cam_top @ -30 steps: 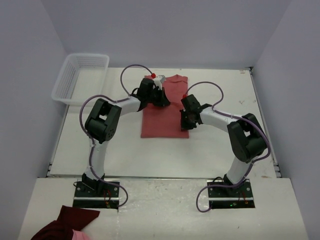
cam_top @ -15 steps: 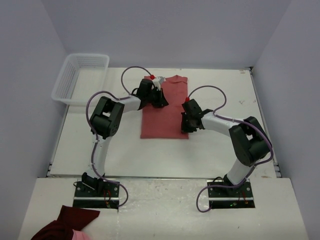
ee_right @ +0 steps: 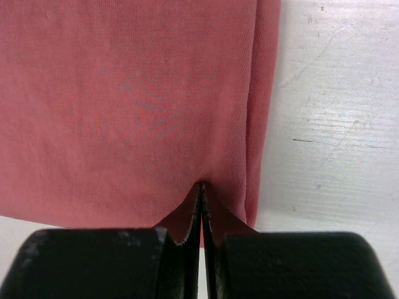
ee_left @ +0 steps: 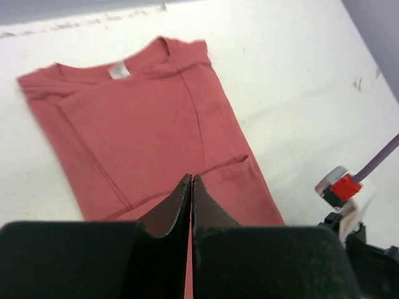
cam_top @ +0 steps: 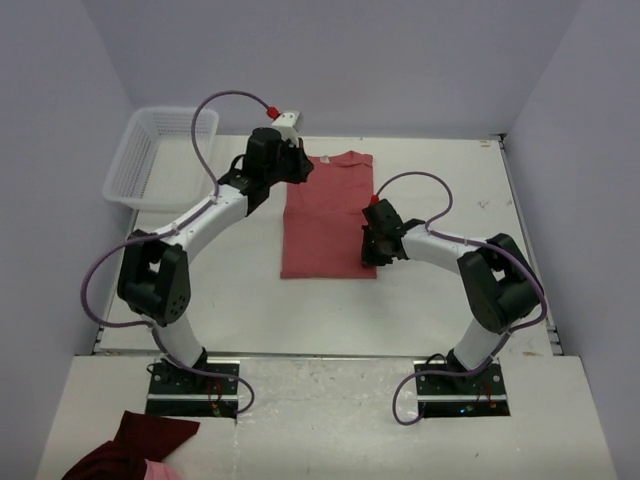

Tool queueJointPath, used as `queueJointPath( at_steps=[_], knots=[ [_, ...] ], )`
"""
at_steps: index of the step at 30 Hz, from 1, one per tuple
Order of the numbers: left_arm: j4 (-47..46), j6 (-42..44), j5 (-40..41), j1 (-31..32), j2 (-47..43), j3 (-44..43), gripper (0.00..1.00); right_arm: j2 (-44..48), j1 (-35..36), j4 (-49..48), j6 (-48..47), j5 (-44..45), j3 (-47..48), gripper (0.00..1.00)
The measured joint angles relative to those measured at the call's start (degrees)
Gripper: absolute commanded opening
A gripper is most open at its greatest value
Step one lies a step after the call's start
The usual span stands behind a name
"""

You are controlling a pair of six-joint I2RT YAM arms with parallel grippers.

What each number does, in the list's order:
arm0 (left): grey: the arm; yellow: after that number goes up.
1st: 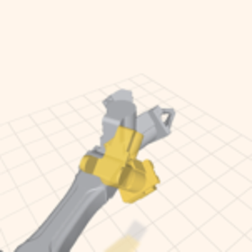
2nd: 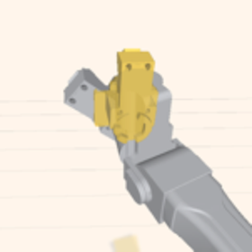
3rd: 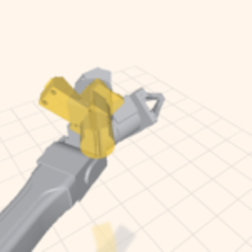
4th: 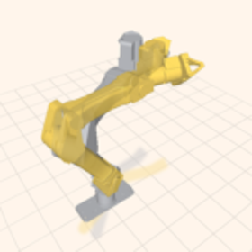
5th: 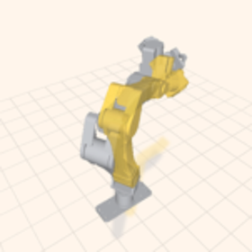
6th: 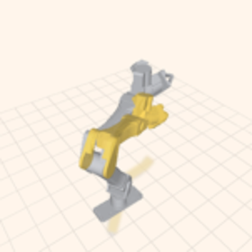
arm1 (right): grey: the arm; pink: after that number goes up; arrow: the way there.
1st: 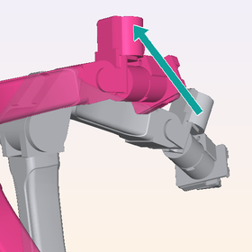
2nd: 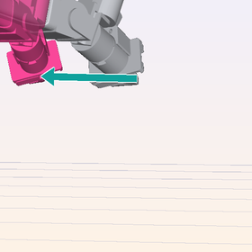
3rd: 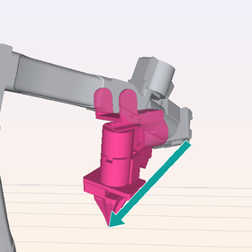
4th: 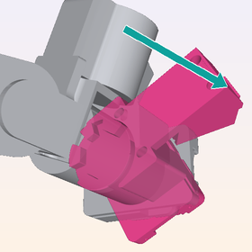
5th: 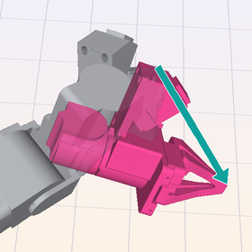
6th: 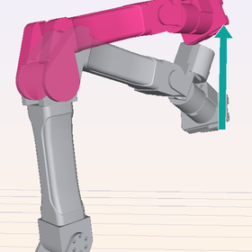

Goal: Fold and stack the t-shirts
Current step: Fold the folded rectangular tshirt in 1/3 of the way, then grab one side of the 2/3 rectangular tshirt with both arms

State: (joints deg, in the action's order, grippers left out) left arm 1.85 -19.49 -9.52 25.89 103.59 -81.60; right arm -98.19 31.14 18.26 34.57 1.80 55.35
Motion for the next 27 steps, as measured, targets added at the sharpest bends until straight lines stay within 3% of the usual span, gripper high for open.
queueJointPath(
  at_steps=[3, 7, 12, 27],
  knots=[
    [0.1, -1.9, 3.2, 0.0, -7.7, 5.7, 0.0, 0.0, 0.0, 0.0, 0.0, 0.0, 0.0, 0.0],
    [-1.6, -5.5, 3.9, 0.7, -17.6, 22.6, 0.0, 0.0, 0.1, 0.0, 0.0, 0.0, 0.0, 0.0],
    [-2.1, -7.0, 2.4, 1.3, -19.8, 36.7, 0.0, 0.0, 0.1, -0.2, 0.0, 0.0, -0.1, 0.0],
    [-6.0, -7.6, -0.5, 1.3, -20.0, 42.5, 0.0, 0.0, 0.7, -0.2, 0.0, 0.7, -0.1, 0.0]
  ],
)
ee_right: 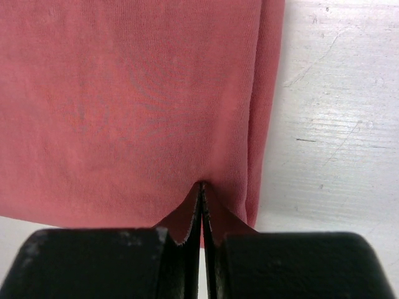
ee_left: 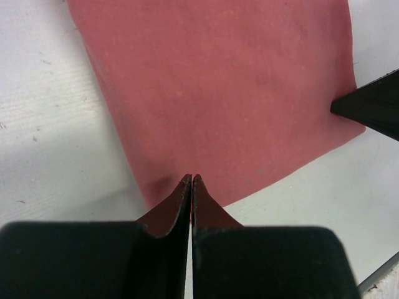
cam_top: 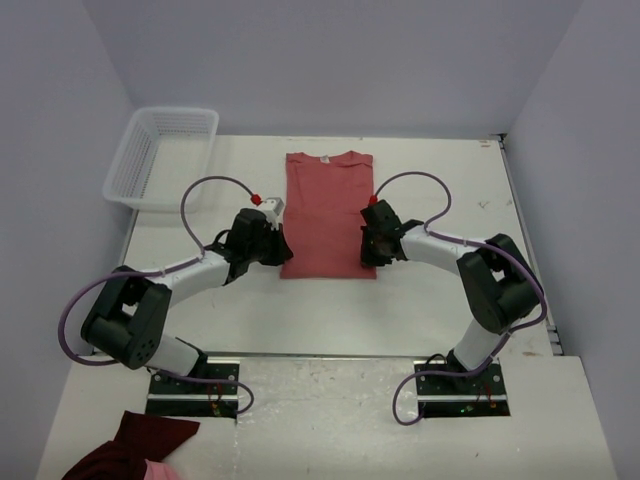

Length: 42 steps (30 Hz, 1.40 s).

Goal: Fold and stack the t-shirts
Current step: Grab one side of the 2/3 rectangular tshirt with both arms

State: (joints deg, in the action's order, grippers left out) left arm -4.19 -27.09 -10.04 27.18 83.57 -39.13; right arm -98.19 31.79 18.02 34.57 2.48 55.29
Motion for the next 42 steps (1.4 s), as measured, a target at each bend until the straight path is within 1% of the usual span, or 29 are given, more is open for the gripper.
queueJointPath(
  at_steps=[12, 19, 32, 42],
  knots=[
    [0.3, -2.0, -0.1, 0.8, 2.2, 3.9, 0.0, 0.0, 1.3, -0.1, 1.1, 2.1, 0.0, 0.0],
    [0.4, -4.7, 0.9, 1.4, 0.1, 7.0, 0.0, 0.3, 3.3, -0.5, 3.0, 4.1, -0.5, 0.0],
    [7.3, -8.4, 1.5, 3.8, -12.2, 14.6, 0.0, 7.9, 8.4, -2.3, 10.3, 4.5, -9.4, 0.0],
    [13.4, -11.4, 1.7, 5.2, -23.3, 20.0, 0.0, 13.9, 15.4, 0.3, 16.5, 5.9, -14.7, 0.0]
  ],
)
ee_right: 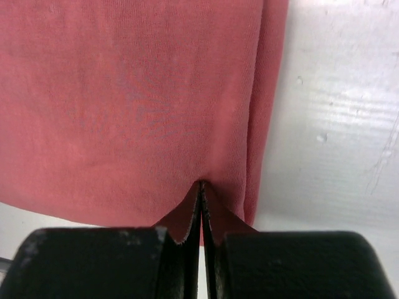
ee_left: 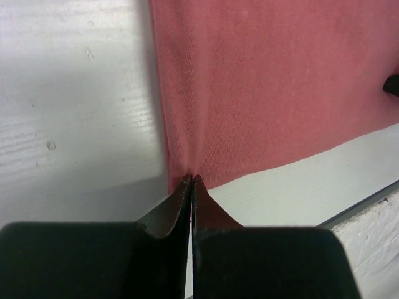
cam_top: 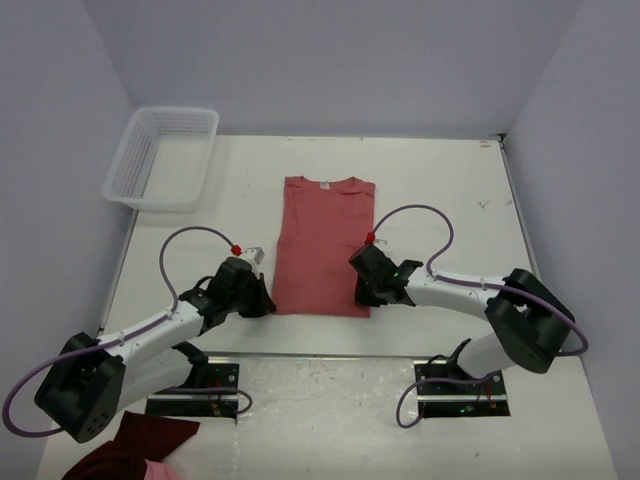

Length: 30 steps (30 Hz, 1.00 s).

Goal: Fold and stack the t-shirts
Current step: Grab one side of the 2/3 rectangular tshirt with both arms

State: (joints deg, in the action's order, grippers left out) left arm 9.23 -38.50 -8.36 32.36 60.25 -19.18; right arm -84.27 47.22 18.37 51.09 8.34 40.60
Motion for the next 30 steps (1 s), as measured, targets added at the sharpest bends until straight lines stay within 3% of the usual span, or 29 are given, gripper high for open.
queueJointPath(
  at_steps=[16, 19, 20, 23, 27, 30],
  knots=[
    [5.0, -4.7, 1.2, 5.3, -12.0, 2.7, 0.0, 8.1, 6.1, 7.3, 3.5, 4.7, -3.6, 0.0],
    [5.1, -5.5, 1.4, 5.7, -13.3, 2.7, 0.0, 12.6, 6.3, 9.9, 3.7, 5.5, -3.6, 0.16],
    [5.1, -5.7, 1.5, 5.9, -13.4, 2.7, 0.0, 14.5, 6.4, 10.6, 3.9, 5.6, -3.8, 0.28],
    [5.1, -5.9, 1.8, 6.5, -13.3, 2.7, 0.0, 20.2, 6.7, 11.7, 5.1, 5.6, -5.6, 0.4],
    [5.0, -5.9, 2.3, 6.8, -11.8, 2.7, 0.0, 24.8, 7.1, 12.0, 7.6, 4.4, -10.5, 0.5],
    [5.0, -5.9, 2.7, 6.9, -10.3, 2.7, 0.0, 25.6, 8.0, 12.1, 9.7, 3.6, -14.3, 0.5]
  ],
)
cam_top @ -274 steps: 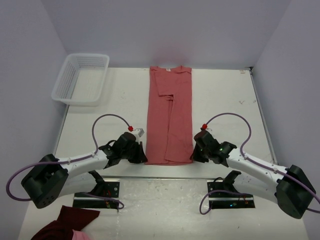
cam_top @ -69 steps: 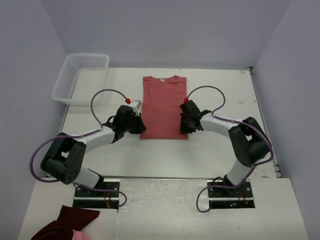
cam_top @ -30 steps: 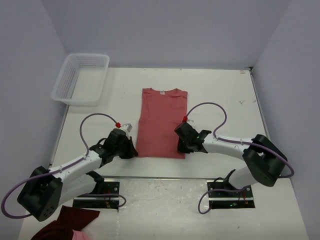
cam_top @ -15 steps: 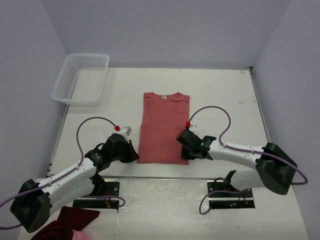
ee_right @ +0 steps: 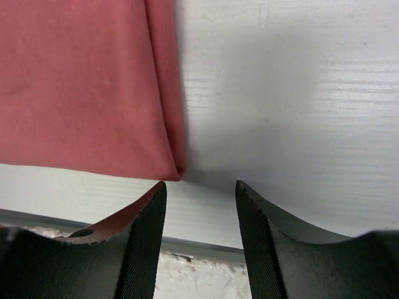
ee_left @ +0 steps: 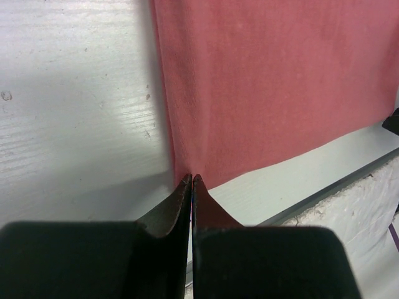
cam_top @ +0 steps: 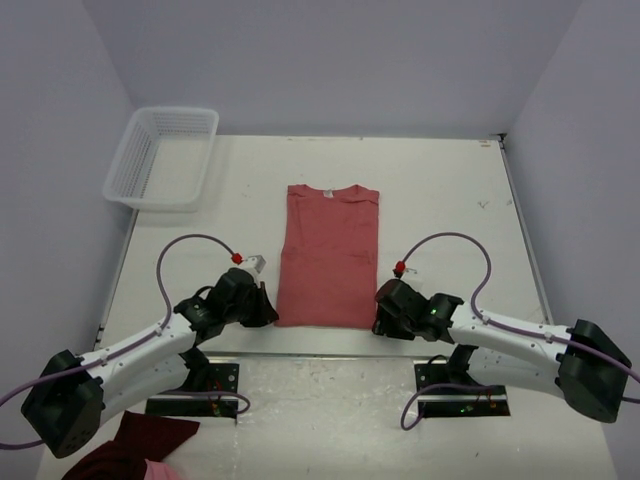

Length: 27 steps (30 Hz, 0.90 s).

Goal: Fold and stack the t-shirts
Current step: Grab one side of the 2/3 rectangular tshirt with both arms

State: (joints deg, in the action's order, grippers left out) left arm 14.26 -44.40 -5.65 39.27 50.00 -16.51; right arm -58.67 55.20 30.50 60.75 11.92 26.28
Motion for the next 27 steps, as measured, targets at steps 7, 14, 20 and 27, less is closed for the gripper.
queueJointPath(
  at_steps=[7, 14, 20, 27],
  knots=[
    [0.0, 0.4, 0.4, 0.2, 1.7, -0.7, 0.0, -1.5, 0.3, -2.3, 2.7, -1.0, -0.9, 0.48],
    [0.0, 0.5, 0.7, 0.2, 0.9, -0.9, 0.0, -4.6, 0.7, -5.3, 3.9, -1.1, 0.2, 0.46],
    [0.2, 0.5, 1.0, 0.2, -0.3, -0.9, 0.0, -5.9, 0.8, -6.0, 5.3, -0.9, 0.4, 0.26],
    [1.5, 0.4, 1.7, 0.2, -2.1, -0.9, 0.0, -6.6, 0.8, -5.7, 7.0, 0.0, 0.4, 0.03]
  ],
)
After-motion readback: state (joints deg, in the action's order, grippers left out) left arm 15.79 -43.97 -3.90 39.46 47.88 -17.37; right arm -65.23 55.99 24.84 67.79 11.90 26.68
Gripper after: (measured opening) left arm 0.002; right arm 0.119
